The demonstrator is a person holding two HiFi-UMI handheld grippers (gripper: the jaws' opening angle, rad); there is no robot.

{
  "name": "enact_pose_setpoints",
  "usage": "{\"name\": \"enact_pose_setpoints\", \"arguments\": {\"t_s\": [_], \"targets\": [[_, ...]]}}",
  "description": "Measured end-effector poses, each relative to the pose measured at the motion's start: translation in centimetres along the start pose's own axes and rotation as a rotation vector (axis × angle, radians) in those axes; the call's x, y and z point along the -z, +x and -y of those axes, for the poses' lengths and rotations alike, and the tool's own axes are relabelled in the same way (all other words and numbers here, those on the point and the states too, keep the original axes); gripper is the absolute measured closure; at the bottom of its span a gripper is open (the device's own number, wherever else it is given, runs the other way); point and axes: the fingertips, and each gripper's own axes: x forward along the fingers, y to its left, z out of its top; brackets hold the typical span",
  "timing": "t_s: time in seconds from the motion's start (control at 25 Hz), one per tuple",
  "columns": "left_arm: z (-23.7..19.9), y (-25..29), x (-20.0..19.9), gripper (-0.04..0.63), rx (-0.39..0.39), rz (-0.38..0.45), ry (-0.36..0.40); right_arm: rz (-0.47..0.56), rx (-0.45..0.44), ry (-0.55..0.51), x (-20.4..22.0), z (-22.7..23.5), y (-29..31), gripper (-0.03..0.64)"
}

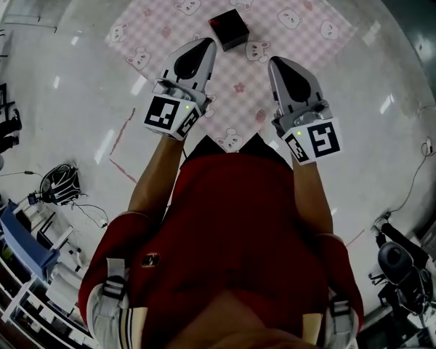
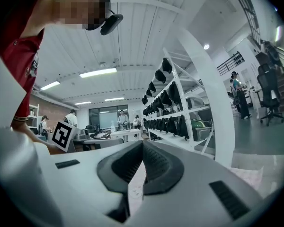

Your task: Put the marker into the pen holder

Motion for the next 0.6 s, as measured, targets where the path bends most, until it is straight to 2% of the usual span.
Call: {"name": "enact_pose_setpoints", "arguments": {"t_s": [0.28,0.6], "targets": [[2.1,-2.6,-2.9,0.588,-0.002,0.054,0.018,0.023,-0.035,0.017,-0.6,-1.6,-1.1,0.618],[4.1,-4.5,-4.2,0.588,0.02,0.082,0.047,0.044,-0.057,0.02,-1.2,-3.0,-2.3,0.618]]}}
